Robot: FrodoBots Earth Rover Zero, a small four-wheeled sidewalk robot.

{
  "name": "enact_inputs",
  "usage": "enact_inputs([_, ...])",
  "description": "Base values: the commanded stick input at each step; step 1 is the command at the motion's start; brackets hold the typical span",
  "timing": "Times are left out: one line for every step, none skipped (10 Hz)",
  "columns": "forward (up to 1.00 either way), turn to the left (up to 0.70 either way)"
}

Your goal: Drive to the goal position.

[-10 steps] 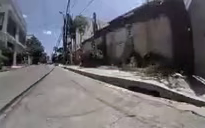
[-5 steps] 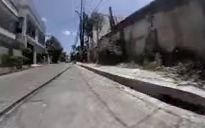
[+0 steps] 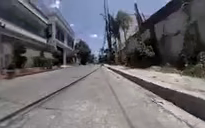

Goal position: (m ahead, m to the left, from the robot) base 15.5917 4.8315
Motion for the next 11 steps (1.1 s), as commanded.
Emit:
enact_inputs([1.0,0.41])
enact_inputs([1.0,0.41])
enact_inputs([1.0,0.41])
enact_inputs([1.0,0.41])
enact_inputs([1.0,0.41])
enact_inputs([1.0,0.41])
enact_inputs([0.55,0.5])
enact_inputs([0.08,0.88])
enact_inputs([0.81,0.52])
enact_inputs([1.0,0.09])
enact_inputs([1.0,0.01])
